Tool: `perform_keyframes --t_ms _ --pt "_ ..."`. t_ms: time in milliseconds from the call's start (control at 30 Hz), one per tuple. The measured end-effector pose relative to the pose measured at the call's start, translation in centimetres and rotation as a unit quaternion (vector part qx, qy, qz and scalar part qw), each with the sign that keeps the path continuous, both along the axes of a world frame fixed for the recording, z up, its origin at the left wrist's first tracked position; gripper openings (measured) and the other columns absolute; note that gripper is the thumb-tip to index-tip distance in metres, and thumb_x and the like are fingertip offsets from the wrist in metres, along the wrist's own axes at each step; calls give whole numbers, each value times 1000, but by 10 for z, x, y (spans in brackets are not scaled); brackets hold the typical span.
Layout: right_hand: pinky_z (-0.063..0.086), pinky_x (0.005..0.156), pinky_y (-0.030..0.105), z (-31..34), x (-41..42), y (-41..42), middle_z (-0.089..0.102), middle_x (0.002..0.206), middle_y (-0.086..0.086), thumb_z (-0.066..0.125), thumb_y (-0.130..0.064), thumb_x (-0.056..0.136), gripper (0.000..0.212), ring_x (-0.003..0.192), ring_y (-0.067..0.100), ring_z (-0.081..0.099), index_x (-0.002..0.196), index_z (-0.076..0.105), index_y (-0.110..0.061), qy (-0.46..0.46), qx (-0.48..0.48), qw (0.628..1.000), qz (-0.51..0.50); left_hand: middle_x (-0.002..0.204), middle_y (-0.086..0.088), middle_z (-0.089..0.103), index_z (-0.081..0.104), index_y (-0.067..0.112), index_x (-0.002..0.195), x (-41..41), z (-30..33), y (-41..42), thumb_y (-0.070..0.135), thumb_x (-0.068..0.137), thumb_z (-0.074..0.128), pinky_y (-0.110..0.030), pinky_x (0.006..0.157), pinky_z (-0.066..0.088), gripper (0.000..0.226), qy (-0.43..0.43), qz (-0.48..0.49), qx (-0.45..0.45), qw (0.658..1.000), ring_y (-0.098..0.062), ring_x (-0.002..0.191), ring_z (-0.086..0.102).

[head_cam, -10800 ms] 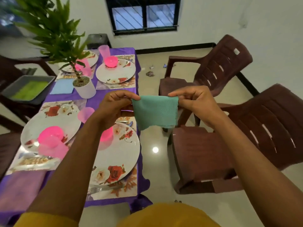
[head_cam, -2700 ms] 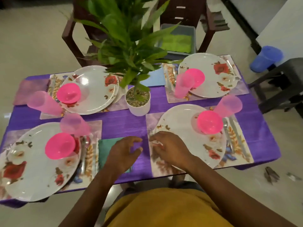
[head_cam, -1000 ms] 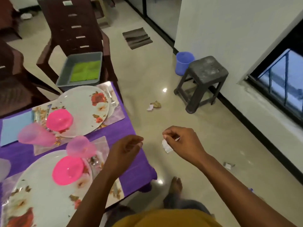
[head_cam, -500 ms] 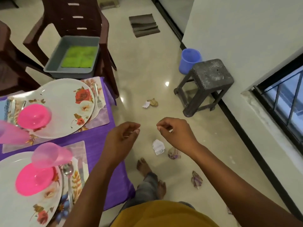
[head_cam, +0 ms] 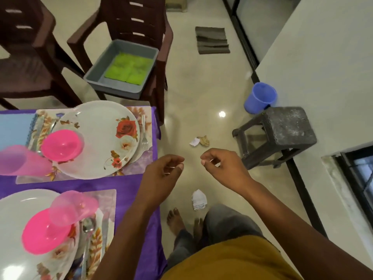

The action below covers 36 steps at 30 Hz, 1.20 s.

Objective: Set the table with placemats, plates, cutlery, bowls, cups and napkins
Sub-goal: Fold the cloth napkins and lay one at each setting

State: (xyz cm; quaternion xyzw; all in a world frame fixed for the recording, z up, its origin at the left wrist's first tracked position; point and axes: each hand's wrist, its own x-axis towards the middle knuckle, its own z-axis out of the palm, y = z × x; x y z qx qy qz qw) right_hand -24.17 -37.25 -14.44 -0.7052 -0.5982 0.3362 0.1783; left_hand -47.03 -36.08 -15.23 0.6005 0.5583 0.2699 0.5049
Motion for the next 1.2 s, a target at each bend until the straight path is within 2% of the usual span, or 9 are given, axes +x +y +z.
perform_keyframes --t_ms 267,433,600,700,767,867,967,1100,1200 --pt "59 84 30 7 1 97 73 103 -18 69 -37 97 17 90 1 68 112 75 -31 -6 14 995 100 109 19 74 74 29 119 -6 1 37 27 100 67 -18 86 56 20 -9 94 14 995 4 101 68" --pt "56 85 25 10 10 176 73 105 -13 68 -34 98 19 94 3 67 114 74 -26 5 24 989 146 108 20 74 76 29 117 7 -5 86 26 100 68 -10 82 51 19 3 157 27 987 6 99 68" --pt "56 81 24 11 32 257 73 101 -14 70 -33 96 17 92 1 68 111 75 -26 26 23 982 185 107 19 76 77 30 116 40 -6 150 30 100 68 -17 81 53 19 34 209 9 977 4 95 69" --pt "56 81 23 12 52 301 73 97 -16 72 -34 94 14 88 -1 68 107 75 -29 34 30 978 202 103 19 77 76 32 116 61 -4 188 30 100 67 -4 73 47 18 58 224 2 973 6 92 69" --pt "58 83 27 11 62 325 73 95 -17 72 -35 94 14 87 -1 68 106 75 -30 36 30 975 216 100 19 77 76 32 116 71 -1 209 29 100 68 -1 72 46 19 66 236 -1 970 6 93 69" --pt "59 84 31 14 74 361 73 95 -19 72 -36 93 13 87 -1 68 105 75 -32 43 28 971 233 97 16 78 77 29 117 82 5 240 28 100 68 -15 82 56 19 56 255 1 965 1 93 71" --pt "59 85 31 18 78 396 73 96 -18 74 -34 92 13 87 -1 69 104 76 -31 64 23 970 232 92 12 78 75 30 115 85 11 271 29 101 66 -32 81 62 17 41 262 -9 964 -12 85 75" --pt "59 85 32 15 72 451 73 95 -18 74 -32 91 11 85 1 69 102 76 -31 71 28 969 234 99 13 78 77 29 114 77 5 325 28 101 66 -30 89 58 17 42 270 -3 962 -6 94 73" --pt "59 84 32 11 58 492 73 93 -17 74 -32 91 11 85 2 69 101 76 -30 70 32 968 240 99 15 76 76 32 114 67 -1 366 28 101 66 -26 84 54 17 44 272 1 961 -3 95 70"
